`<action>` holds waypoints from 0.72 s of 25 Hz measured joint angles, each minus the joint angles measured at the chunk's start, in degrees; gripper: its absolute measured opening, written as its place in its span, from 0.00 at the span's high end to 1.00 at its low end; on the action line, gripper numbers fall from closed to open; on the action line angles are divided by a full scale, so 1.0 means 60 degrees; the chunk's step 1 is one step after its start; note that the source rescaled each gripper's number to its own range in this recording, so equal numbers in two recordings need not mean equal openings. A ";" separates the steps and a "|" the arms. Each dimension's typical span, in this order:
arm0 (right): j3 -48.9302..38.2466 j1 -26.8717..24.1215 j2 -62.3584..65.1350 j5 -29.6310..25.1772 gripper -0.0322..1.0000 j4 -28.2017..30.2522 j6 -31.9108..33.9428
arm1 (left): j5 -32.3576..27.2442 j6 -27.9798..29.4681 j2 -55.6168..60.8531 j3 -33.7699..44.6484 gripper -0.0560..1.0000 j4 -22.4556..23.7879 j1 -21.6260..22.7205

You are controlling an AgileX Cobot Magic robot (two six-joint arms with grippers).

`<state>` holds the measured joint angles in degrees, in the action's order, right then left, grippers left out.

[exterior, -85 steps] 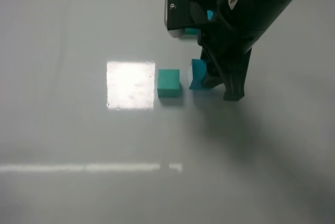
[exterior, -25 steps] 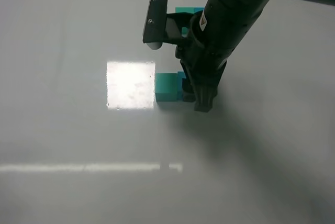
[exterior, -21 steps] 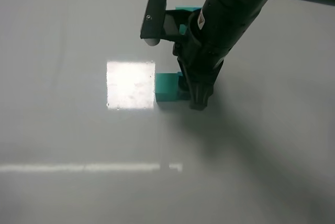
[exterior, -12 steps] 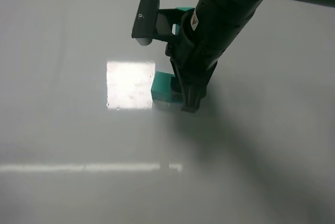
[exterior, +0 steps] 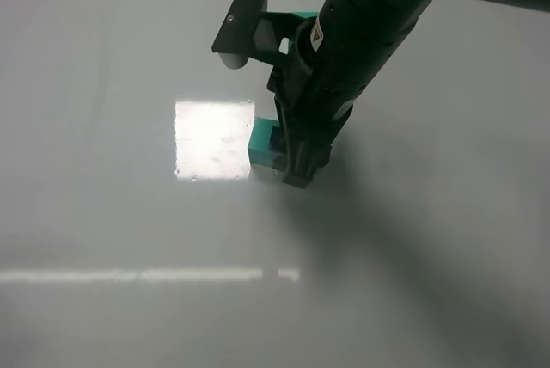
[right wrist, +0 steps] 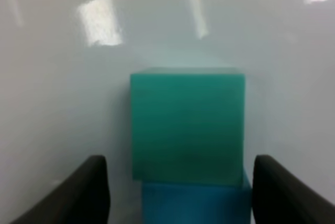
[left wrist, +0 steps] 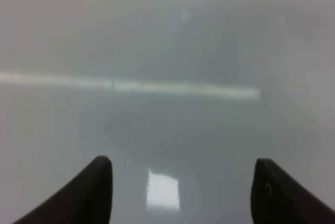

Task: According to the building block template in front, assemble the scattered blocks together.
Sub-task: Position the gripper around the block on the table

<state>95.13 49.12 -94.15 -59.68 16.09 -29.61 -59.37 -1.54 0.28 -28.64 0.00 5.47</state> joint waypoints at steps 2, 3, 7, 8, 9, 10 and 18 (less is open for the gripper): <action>0.0000 0.0007 -0.0032 0.0008 0.36 0.0010 0.0125 | 0.0000 0.0000 0.0000 0.0000 0.38 0.0000 0.0000; 0.0000 0.0007 -0.0083 0.0008 0.36 0.0029 0.0193 | 0.0000 0.0000 0.0000 0.0000 0.38 0.0000 0.0000; 0.0000 0.0007 -0.0357 0.0036 0.36 0.0251 0.0554 | 0.0000 0.0016 0.0000 0.0000 0.38 0.0000 0.0000; 0.0000 0.0007 -0.0392 0.0045 0.36 0.0267 0.0590 | 0.0000 0.0019 0.0000 0.0000 0.38 0.0000 0.0000; 0.0000 0.0007 -0.0414 0.0056 0.36 0.0274 0.0611 | 0.0000 0.0019 0.0000 0.0000 0.38 0.0000 0.0000; 0.0000 0.0007 -0.0412 0.0079 0.36 0.0279 0.0641 | 0.0000 0.0019 0.0000 0.0000 0.38 0.0000 0.0000; 0.0000 0.0007 -0.0412 0.0109 0.47 0.0309 0.0859 | 0.0000 0.0027 0.0000 0.0000 0.38 0.0000 0.0000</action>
<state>95.13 49.17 -96.62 -59.03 17.94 -24.45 -59.37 -1.38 0.28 -28.64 0.00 5.47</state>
